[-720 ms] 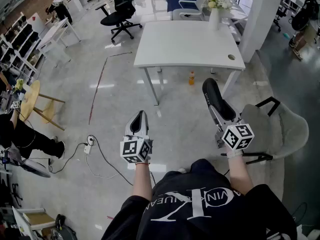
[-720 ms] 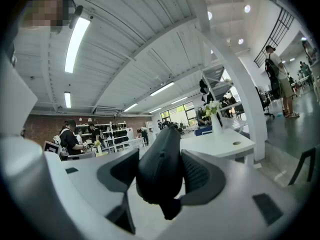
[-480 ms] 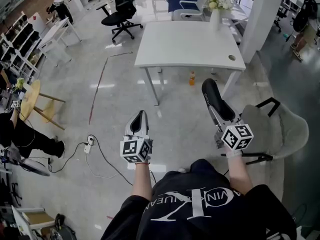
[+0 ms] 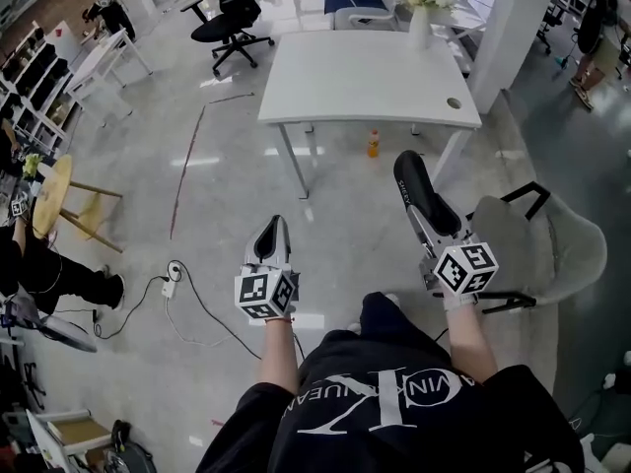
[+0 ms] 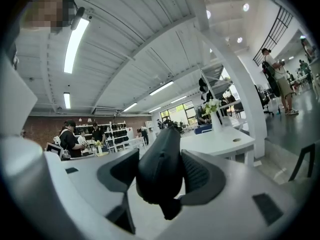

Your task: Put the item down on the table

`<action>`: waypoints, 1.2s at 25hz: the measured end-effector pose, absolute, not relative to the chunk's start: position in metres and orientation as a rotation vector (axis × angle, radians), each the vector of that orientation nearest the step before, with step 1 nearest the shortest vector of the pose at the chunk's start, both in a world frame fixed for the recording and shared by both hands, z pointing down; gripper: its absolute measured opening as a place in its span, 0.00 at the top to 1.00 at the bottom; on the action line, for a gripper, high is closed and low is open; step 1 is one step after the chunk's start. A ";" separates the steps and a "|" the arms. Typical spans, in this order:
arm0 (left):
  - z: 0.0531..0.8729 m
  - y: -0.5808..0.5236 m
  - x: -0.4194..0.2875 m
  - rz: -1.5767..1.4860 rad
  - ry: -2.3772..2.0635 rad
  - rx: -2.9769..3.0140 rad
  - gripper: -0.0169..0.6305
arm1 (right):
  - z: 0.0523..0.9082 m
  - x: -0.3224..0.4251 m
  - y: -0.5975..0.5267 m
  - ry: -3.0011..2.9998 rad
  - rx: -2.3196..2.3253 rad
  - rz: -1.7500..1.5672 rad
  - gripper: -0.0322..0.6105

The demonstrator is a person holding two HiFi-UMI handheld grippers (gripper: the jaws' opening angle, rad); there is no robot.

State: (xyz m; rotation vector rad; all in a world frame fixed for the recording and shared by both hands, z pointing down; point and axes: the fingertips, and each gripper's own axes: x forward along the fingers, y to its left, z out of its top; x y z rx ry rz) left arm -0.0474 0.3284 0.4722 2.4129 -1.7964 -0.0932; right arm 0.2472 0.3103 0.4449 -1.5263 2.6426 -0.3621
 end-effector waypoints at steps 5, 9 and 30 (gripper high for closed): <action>0.487 0.324 -0.038 -0.066 -1.750 2.408 0.96 | 0.455 0.256 0.304 2.596 -1.526 -0.413 0.53; 0.490 0.317 -0.052 -0.075 -1.764 2.382 0.96 | 0.457 0.241 0.293 2.627 -1.518 -0.422 0.53; 0.478 0.132 -0.113 -0.034 -1.851 2.326 0.96 | 0.459 0.164 0.075 2.748 -1.356 -0.487 0.53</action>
